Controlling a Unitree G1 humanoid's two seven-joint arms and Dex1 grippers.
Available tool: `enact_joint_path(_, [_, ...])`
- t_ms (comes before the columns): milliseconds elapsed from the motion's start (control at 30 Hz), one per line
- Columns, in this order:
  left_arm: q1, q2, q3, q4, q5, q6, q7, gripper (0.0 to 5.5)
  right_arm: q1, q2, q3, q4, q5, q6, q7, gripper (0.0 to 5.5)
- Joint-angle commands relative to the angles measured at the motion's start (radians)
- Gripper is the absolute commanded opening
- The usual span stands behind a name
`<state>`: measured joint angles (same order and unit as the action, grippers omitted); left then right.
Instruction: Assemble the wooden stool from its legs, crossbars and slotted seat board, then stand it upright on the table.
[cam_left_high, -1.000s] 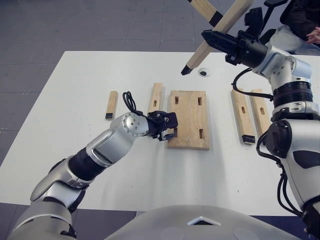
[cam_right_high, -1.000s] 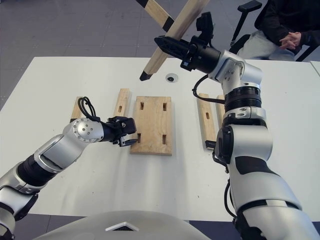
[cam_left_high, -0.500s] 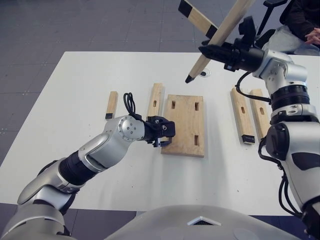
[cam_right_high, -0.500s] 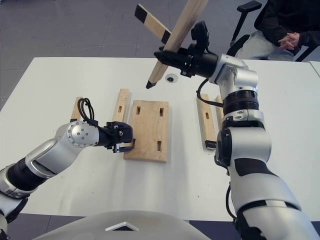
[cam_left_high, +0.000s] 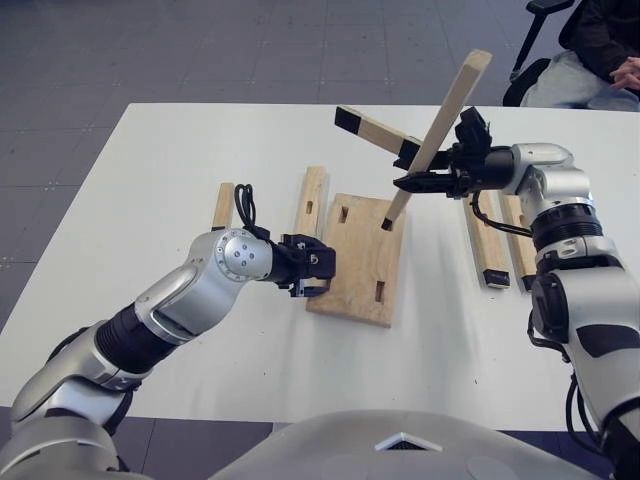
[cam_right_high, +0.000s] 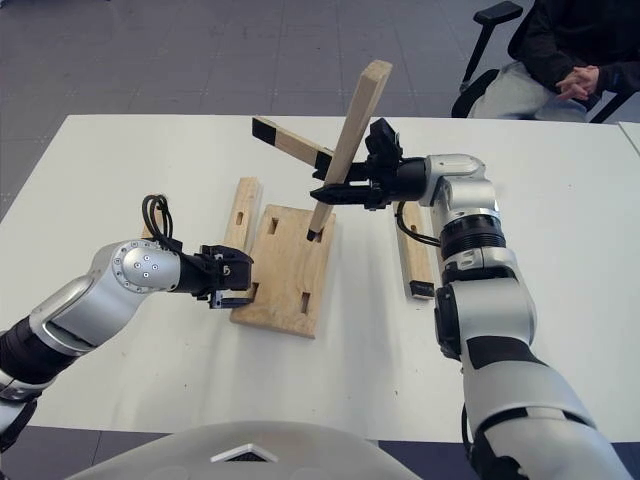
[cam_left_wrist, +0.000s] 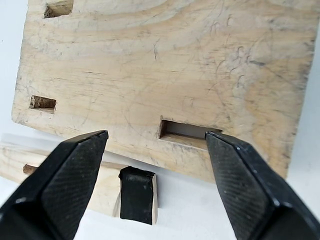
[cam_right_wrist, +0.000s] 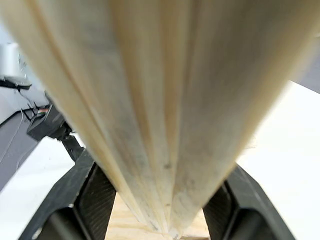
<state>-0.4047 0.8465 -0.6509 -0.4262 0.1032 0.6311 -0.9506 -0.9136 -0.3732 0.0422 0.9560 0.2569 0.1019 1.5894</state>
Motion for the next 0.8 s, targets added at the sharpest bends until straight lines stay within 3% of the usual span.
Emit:
enact_joint_path(33, [0.045, 0.033, -0.015, 0.039, 0.032, 0.002, -0.038, 3.62, 0.028, 0.003, 0.021, 0.006, -0.012, -0.085, 0.023, 2.18])
enact_joint_path(400, [0.050, 0.027, -0.002, 0.043, 0.051, -0.019, -0.069, 3.62, 0.010, 0.001, 0.083, 0.147, -0.053, -0.337, 0.023, 2.18])
enact_joint_path(800, [0.044, 0.027, 0.001, 0.048, 0.065, -0.046, -0.103, 3.62, -0.027, -0.016, 0.101, 0.237, -0.096, -0.400, 0.023, 2.18])
